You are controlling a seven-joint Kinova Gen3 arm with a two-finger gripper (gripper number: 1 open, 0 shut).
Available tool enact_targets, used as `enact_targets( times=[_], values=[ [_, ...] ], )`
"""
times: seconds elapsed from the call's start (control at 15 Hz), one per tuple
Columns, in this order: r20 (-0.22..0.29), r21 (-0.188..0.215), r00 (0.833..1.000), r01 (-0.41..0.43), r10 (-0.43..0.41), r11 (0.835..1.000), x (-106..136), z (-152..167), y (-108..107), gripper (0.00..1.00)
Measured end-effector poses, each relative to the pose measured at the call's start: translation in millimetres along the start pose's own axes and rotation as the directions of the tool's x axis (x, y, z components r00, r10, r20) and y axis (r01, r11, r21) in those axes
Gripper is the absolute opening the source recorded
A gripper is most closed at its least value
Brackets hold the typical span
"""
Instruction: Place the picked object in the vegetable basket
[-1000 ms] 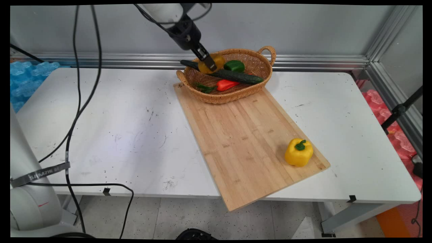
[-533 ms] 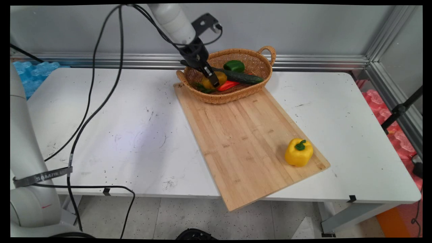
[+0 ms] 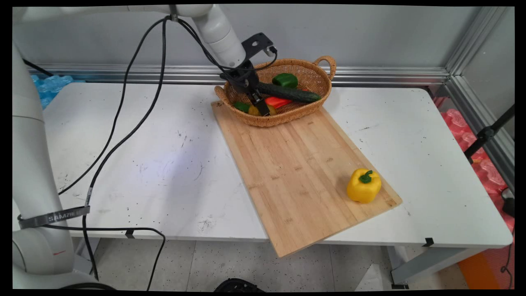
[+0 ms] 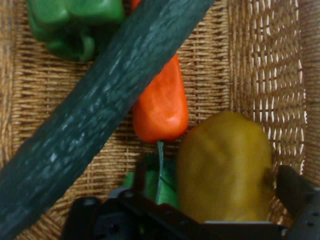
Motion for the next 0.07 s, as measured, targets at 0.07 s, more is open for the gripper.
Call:
enact_targets(
  times=[0.07],
  values=[
    [0.000,-0.003,1.000,-0.009,0.009,1.000,0.8,1.3,0.1,1.00]
  ],
)
